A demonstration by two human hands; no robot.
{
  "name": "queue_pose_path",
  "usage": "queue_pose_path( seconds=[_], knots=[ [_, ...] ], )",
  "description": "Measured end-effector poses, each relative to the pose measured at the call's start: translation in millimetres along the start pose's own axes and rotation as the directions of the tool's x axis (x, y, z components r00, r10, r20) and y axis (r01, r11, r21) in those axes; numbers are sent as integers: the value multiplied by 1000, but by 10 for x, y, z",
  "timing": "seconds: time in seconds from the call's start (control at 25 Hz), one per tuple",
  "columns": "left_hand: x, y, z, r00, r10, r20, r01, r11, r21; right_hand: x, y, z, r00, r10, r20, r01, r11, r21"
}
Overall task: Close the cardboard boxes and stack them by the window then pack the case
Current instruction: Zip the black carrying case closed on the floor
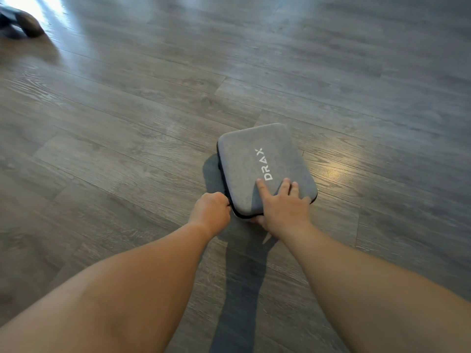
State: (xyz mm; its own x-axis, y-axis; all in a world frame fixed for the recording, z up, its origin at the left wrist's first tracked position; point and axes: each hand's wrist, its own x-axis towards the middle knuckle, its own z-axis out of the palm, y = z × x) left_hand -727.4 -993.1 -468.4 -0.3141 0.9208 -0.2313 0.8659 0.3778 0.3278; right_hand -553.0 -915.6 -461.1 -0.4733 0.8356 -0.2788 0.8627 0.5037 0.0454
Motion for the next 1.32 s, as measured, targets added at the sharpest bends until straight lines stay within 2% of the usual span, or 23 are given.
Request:
queue_pose_path(
  seconds=[0.16,0.32,0.44,0.56,0.68,0.8,0.92,1.04,1.12,1.2,1.32],
  knots=[
    [-41,-105,-15,1000,-15,10,14,999,49,-107,-371,79,997,46,-65,-53,994,-101],
    [-61,-91,-84,998,-48,34,46,998,46,-129,-212,109,991,-38,-127,37,999,-8],
    [-40,-60,-112,997,-64,43,64,998,4,-67,171,142,994,-90,-69,96,991,88],
    [-37,-91,-130,997,-50,61,50,999,-2,-4,398,146,997,-72,-5,72,981,180],
    [-62,-94,-96,998,-39,47,40,999,-12,24,414,136,998,-59,6,56,980,193],
    [-58,-99,-82,996,-87,8,87,996,-34,12,295,133,1000,-15,6,13,979,203],
    [-65,-165,-93,994,-113,-9,113,994,-12,-27,53,137,996,94,-5,-90,966,241],
    [-141,-114,-31,999,-36,-6,36,999,24,-55,-356,107,976,220,-3,-210,935,286],
    [-192,-32,49,1000,7,29,-7,1000,18,-93,-650,99,968,250,22,-244,922,302],
    [-205,-12,79,999,-1,52,1,1000,7,-143,-797,114,976,219,17,-215,940,265],
    [-144,-121,-21,999,-48,20,47,999,27,-175,-558,85,997,26,-76,-9,976,217]
  ],
)
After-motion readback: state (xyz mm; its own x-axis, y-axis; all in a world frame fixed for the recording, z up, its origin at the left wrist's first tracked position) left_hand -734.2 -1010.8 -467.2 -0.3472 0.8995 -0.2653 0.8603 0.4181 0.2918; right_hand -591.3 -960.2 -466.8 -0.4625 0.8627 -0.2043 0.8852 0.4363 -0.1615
